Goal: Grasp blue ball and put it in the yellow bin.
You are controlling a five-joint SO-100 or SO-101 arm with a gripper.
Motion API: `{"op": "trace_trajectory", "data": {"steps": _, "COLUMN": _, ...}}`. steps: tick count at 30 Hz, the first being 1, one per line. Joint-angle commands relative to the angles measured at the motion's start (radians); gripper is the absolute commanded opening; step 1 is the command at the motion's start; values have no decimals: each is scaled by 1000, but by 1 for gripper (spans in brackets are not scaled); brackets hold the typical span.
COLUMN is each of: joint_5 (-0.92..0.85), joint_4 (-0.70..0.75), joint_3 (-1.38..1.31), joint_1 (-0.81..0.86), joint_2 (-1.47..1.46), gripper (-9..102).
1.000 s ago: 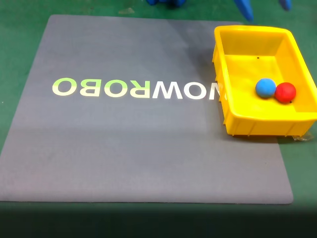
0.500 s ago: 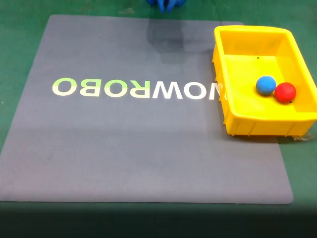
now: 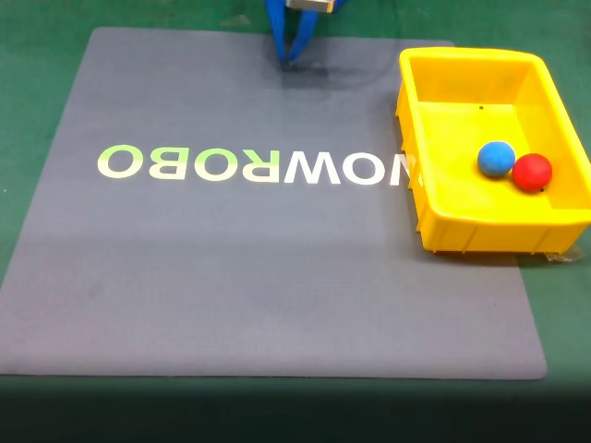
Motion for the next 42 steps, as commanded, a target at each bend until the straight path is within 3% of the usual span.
{"op": "trace_trajectory", "data": {"steps": 1, "joint_5": 17, "joint_4": 61, "joint_3": 31, "joint_1": 9, "joint_2": 23, "gripper": 0}}
{"op": "trace_trajectory", "data": {"steps": 7, "joint_5": 66, "joint_4": 202, "joint_3": 31, "joint_1": 11, "joint_2": 23, "gripper": 0}}
{"op": "trace_trajectory", "data": {"steps": 22, "joint_5": 181, "joint_4": 198, "joint_3": 32, "joint_1": 2, "joint_2": 25, "gripper": 1}}
{"op": "trace_trajectory", "data": {"steps": 42, "joint_5": 179, "joint_4": 196, "joint_3": 32, "joint_1": -3, "joint_2": 25, "gripper": 1}}
